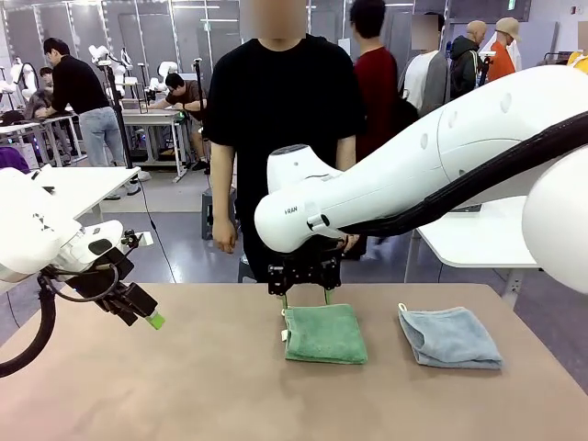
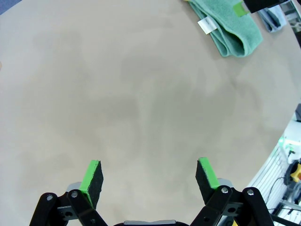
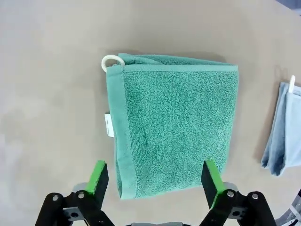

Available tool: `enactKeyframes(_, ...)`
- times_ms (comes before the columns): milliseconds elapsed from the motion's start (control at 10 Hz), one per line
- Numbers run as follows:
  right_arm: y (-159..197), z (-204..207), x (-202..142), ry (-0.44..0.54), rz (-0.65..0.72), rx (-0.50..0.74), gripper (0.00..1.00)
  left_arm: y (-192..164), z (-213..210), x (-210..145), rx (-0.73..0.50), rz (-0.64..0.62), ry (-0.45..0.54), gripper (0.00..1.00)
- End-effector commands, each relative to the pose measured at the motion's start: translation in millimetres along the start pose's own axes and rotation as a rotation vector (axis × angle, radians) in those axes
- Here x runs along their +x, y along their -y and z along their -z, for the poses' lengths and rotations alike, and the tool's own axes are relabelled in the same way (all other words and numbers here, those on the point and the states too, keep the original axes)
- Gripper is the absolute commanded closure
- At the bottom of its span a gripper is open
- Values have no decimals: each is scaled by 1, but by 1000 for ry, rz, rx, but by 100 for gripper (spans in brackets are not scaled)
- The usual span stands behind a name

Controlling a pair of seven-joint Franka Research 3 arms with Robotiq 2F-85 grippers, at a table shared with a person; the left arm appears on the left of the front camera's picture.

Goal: Fold the towels and place them in the basket.
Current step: When a person lays out a Towel with hook on the table, fold it in half twice, then stack the folded Towel with hook on the right side of the table.

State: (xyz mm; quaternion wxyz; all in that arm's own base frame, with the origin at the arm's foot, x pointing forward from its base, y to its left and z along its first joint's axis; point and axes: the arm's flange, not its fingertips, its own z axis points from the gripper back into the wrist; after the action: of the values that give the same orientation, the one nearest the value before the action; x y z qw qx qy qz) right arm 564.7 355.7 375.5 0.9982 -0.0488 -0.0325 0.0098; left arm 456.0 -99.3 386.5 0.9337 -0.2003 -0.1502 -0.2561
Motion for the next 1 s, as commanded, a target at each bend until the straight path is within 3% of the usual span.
enactKeyframes(0,-2,0,3,1,4,-16,0,0,-2,3,-3,-7,-15,0)
enactKeyframes(900,-2,0,3,1,4,-16,0,0,-2,3,-3,-7,-15,0)
